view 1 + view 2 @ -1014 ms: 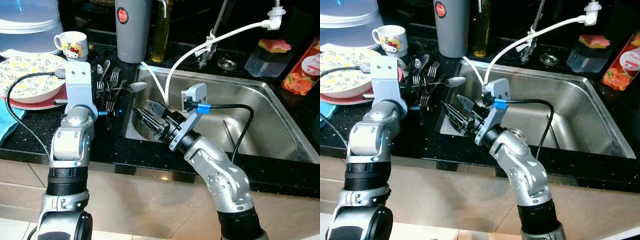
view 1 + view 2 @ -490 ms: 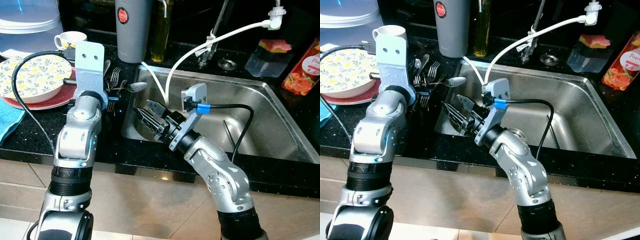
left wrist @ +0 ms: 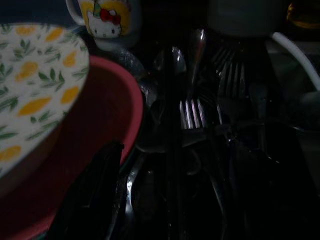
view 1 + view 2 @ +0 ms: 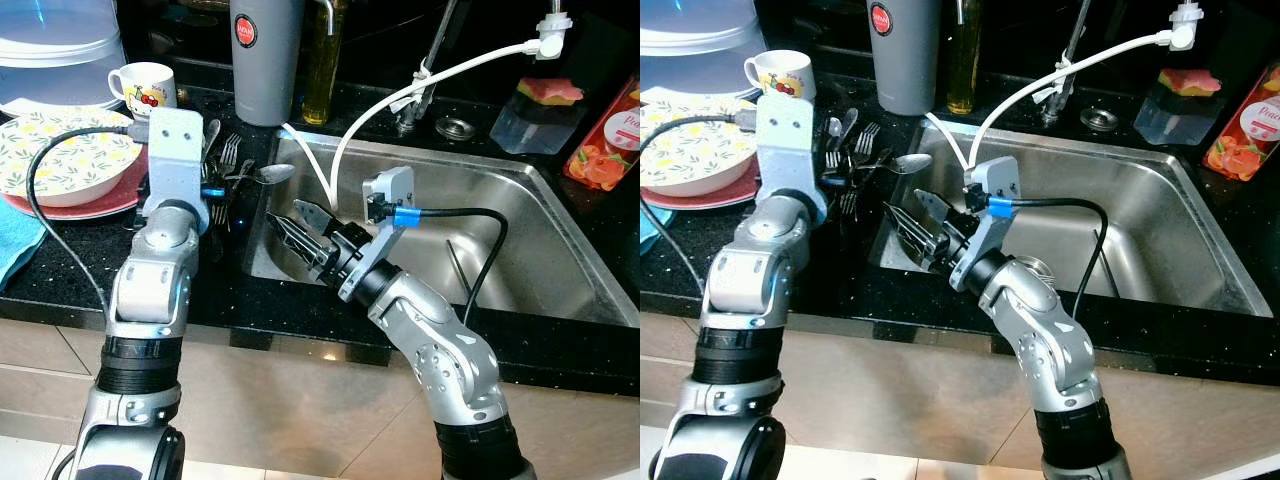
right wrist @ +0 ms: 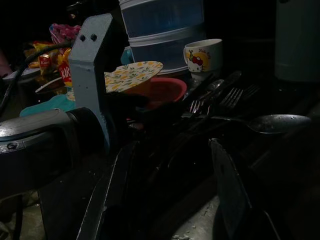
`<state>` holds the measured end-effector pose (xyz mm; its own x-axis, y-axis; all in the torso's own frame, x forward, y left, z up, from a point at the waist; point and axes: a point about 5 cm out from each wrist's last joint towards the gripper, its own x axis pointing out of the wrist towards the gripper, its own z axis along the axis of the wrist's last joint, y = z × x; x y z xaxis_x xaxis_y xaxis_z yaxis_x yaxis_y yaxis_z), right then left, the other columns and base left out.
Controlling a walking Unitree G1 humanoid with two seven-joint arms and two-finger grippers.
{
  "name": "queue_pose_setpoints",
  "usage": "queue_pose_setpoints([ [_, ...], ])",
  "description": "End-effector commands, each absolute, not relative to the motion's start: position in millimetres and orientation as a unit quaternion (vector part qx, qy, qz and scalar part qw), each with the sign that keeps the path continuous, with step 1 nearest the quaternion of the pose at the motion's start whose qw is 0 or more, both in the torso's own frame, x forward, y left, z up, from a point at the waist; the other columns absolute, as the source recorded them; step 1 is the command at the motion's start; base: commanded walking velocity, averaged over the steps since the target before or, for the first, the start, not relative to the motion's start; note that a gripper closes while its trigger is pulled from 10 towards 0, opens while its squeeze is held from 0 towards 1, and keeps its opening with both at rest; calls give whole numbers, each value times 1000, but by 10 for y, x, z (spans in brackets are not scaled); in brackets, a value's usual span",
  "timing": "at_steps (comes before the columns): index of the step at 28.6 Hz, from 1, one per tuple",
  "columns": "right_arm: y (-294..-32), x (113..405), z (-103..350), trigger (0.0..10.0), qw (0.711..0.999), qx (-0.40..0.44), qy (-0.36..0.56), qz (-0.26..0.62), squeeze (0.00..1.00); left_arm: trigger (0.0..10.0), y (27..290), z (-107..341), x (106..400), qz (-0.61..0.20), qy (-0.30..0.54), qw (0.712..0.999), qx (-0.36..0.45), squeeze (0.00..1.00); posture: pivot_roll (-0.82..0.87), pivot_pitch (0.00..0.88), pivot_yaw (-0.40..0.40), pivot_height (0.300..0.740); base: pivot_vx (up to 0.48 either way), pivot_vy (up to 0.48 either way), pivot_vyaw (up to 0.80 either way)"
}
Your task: Kitchen organization
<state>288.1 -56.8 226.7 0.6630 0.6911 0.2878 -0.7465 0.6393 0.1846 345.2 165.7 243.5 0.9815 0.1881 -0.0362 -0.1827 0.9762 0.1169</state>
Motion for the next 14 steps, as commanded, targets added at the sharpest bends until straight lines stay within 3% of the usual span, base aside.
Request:
queue_pose_setpoints([
  [1, -607, 2895, 2269, 10000, 904, 144, -99, 389, 0, 10000, 1641, 2258, 3472, 89, 75, 992, 37, 0, 248, 58, -69, 740, 0, 0, 0],
  [6, -608, 2887, 2271, 10000, 904, 144, -99, 390, 0, 10000, 1652, 2155, 3463, 91, 109, 989, 29, 0, 246, 61, -72, 740, 0, 0, 0],
  [7, -608, 2886, 2270, 10000, 904, 144, -99, 390, 0, 9059, 1656, 2140, 3460, 91, 112, 989, 30, 0, 246, 62, -72, 740, 0, 0, 0],
  [8, -608, 2886, 2270, 10000, 904, 144, -99, 390, 0, 9059, 1656, 2140, 3460, 91, 112, 989, 30, 0, 246, 62, -72, 740, 0, 0, 0],
  [11, -607, 2885, 2271, 10000, 904, 144, -98, 390, 0, 1490, 1682, 2099, 3452, 99, 122, 987, 31, 0, 244, 63, -73, 740, 0, 0, 0],
  [14, -609, 2885, 2272, 10000, 904, 145, -98, 390, 0, 0, 1717, 2121, 3448, 116, 117, 985, 43, 0, 247, 64, -74, 740, 0, 0, 0],
])
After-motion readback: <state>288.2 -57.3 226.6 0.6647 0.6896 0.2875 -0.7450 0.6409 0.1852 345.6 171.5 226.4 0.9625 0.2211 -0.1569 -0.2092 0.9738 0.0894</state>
